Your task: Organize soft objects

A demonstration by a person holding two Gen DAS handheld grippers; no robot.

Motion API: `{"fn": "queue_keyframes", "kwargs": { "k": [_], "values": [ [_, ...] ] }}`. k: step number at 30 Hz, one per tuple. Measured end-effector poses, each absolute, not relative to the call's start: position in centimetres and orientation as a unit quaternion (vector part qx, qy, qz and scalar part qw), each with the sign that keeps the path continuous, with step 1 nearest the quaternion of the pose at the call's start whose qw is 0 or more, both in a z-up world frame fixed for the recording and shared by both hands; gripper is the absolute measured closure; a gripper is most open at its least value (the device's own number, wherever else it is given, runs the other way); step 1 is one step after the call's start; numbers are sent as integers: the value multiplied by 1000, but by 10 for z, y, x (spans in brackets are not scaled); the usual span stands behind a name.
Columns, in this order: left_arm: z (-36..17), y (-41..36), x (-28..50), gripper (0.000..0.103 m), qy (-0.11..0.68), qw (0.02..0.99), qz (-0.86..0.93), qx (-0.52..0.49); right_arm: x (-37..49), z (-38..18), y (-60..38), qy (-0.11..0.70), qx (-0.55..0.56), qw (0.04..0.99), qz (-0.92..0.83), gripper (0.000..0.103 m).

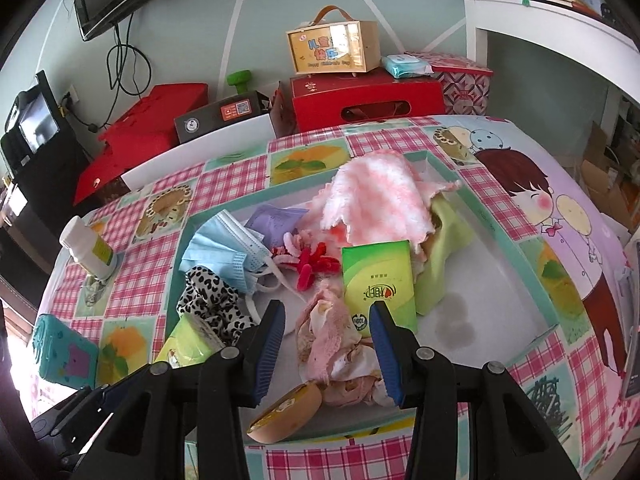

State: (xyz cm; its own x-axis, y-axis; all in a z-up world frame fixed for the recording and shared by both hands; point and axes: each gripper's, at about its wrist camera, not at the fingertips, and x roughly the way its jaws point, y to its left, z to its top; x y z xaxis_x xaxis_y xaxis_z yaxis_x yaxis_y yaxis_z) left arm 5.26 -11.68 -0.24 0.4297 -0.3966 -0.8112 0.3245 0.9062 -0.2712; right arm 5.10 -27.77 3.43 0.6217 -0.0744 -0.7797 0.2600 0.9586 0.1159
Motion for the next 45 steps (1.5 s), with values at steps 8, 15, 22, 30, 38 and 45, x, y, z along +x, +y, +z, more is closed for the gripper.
{"fn": "queue_keyframes", "kwargs": {
  "k": [8,15,22,30,38,45],
  "values": [
    [1,-109,54,29,486,849,-203,-49,51,35,-279,424,110,894,-93,56],
    [5,-92,59,29,478,862,-157,-60,50,35,-278,423,109,895,-92,56],
    [-3,-68,67,29,494,859,-103,-86,54,30,-272,436,95,891,-83,55],
    [-2,-50,71,9,480,869,-58,-104,53,31,-262,431,67,895,-89,28],
    [-6,-41,74,2,484,867,-32,-113,56,28,-254,435,35,895,-91,0],
    [-7,-41,74,2,486,866,-34,-113,56,28,-248,440,18,893,-89,0]
  ]
}}
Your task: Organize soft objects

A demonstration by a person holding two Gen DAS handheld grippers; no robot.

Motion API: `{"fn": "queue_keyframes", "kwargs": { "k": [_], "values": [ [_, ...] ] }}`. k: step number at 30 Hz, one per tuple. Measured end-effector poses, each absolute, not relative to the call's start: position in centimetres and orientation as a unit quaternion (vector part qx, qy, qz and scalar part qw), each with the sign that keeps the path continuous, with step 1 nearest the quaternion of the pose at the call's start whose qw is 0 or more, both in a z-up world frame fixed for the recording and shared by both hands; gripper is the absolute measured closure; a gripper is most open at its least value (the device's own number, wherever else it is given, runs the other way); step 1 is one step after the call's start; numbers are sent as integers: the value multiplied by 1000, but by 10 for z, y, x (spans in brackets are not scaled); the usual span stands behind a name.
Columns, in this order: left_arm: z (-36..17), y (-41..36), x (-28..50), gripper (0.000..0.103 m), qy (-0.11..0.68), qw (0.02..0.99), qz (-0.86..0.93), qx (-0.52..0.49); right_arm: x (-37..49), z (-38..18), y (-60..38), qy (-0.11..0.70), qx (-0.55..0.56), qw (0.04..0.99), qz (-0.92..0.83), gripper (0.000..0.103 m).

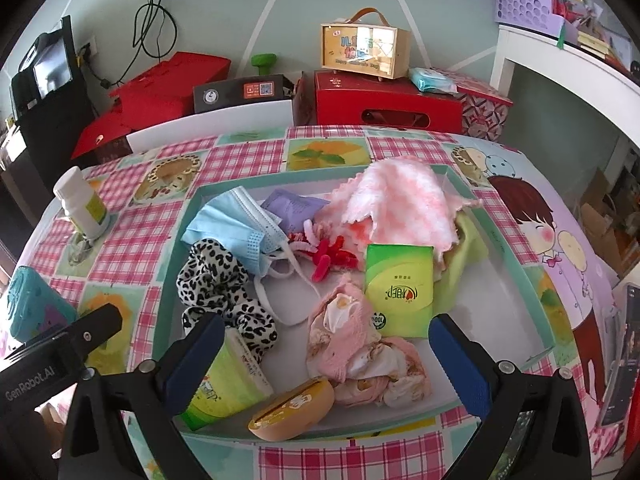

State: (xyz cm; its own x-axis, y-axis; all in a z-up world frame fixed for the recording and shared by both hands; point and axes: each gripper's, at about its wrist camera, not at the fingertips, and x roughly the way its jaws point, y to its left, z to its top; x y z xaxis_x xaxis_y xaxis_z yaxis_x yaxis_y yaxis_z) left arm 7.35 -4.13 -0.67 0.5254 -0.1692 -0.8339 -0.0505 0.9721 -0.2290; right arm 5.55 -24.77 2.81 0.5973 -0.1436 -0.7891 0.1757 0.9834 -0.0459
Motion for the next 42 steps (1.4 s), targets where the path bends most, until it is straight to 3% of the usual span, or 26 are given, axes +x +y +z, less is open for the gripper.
{"fn": "queue_keyframes", "kwargs": {
  "k": [21,42],
  "values": [
    [31,-7,35,2,452,888,2,-84,-2,46,-233,451,11,886,-107,0],
    [19,15,-11,2,494,869,27,-33,-33,41,-221,494,-8,863,-109,0]
  ]
}}
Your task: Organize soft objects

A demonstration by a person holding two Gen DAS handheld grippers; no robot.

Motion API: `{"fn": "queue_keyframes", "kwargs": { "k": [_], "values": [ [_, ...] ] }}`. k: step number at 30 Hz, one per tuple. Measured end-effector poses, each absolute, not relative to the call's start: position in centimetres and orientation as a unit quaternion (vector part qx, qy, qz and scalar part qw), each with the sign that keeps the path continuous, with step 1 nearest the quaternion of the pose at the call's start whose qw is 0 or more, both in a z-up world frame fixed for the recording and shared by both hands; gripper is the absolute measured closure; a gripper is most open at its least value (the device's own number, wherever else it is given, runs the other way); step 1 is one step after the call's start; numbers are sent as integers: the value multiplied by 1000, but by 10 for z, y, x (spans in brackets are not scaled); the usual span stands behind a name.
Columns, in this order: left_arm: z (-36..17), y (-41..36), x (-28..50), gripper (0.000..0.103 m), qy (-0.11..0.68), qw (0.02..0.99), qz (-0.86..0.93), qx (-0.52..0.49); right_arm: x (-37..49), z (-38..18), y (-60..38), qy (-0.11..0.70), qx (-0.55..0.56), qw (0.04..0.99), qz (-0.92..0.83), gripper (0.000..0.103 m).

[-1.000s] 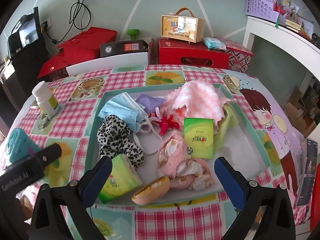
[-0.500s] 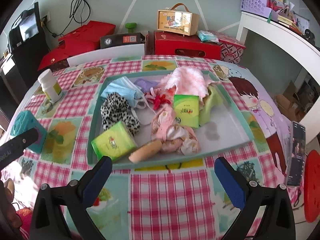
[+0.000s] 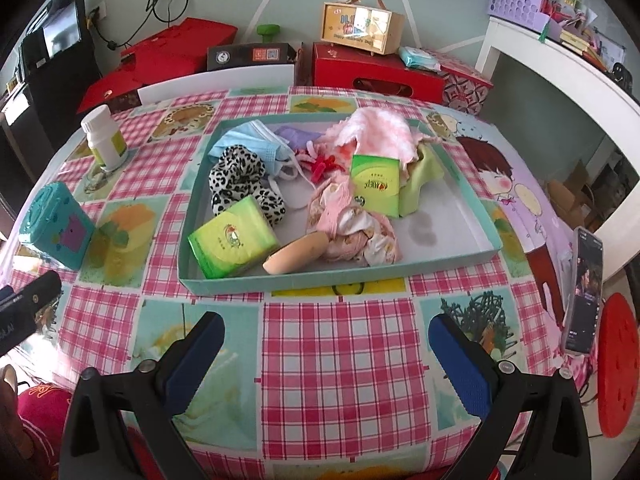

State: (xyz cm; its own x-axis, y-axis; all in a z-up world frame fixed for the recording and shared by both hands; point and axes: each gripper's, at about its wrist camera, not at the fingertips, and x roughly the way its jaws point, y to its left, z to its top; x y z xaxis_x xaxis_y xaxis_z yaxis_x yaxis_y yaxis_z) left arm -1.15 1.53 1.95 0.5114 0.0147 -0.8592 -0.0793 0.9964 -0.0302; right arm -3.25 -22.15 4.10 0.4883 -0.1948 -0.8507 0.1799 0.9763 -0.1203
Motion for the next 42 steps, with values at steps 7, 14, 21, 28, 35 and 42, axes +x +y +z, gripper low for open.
{"fn": "queue_keyframes", "kwargs": {
  "k": [7,14,21,28,35,42],
  "values": [
    [16,14,-10,2,500,865,24,-30,-33,38,-226,497,5,860,-114,0],
    [14,16,-9,2,506,861,25,-36,-33,38,-226,496,3,860,-118,0],
    [12,15,-8,2,510,859,24,-32,-32,38,-223,495,-5,861,-119,0],
    [10,12,-9,2,513,858,22,-20,-33,38,-222,494,-10,861,-121,0],
    [11,10,-10,2,512,859,17,-9,-33,39,-221,493,-15,861,-121,0],
    [10,11,-9,2,514,858,18,-12,-33,40,-220,491,-18,862,-122,0]
  ]
}}
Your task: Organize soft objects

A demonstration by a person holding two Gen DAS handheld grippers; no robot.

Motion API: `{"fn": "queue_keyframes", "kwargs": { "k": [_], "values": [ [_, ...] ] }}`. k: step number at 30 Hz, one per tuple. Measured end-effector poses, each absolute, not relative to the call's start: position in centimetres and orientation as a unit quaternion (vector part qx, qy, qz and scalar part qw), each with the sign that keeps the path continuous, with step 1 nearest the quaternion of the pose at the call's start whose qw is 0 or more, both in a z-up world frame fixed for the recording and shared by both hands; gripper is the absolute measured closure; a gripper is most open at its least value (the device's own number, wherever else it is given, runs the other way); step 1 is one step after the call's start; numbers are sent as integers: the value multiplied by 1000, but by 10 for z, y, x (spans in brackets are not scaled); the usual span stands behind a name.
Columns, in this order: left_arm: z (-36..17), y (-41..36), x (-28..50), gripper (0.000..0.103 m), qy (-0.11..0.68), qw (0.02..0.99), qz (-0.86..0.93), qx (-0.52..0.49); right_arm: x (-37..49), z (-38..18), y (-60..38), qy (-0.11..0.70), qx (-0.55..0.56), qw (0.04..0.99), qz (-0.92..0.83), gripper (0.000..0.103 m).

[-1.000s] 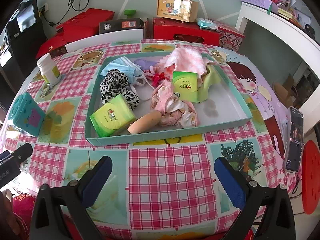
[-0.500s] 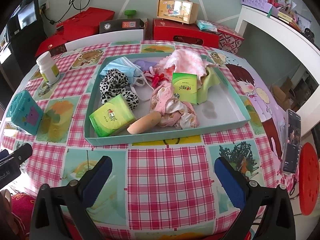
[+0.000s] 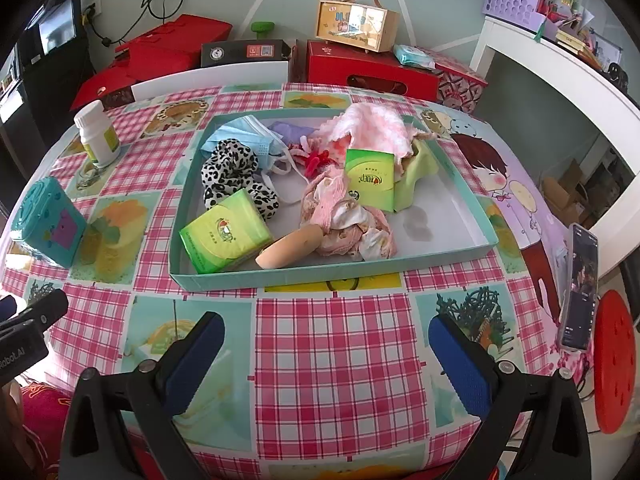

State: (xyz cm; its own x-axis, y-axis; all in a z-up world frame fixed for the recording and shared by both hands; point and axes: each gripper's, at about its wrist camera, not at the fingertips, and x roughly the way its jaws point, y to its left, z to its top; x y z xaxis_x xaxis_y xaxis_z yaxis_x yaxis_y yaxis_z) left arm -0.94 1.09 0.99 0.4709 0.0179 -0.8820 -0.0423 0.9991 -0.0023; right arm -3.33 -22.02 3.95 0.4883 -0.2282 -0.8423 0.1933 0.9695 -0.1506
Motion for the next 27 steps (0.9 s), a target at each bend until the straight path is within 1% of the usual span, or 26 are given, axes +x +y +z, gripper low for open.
{"fn": "queue_keyframes", "kwargs": {
  "k": [11,22,27],
  "values": [
    [10,10,-10,2,513,858,19,-9,-33,39,-220,491,-17,862,-122,0],
    [13,1,-10,2,509,860,17,26,-33,39,-221,491,-17,862,-122,0],
    [14,4,-11,2,506,862,16,22,-33,39,-221,491,-17,863,-122,0]
  ]
}}
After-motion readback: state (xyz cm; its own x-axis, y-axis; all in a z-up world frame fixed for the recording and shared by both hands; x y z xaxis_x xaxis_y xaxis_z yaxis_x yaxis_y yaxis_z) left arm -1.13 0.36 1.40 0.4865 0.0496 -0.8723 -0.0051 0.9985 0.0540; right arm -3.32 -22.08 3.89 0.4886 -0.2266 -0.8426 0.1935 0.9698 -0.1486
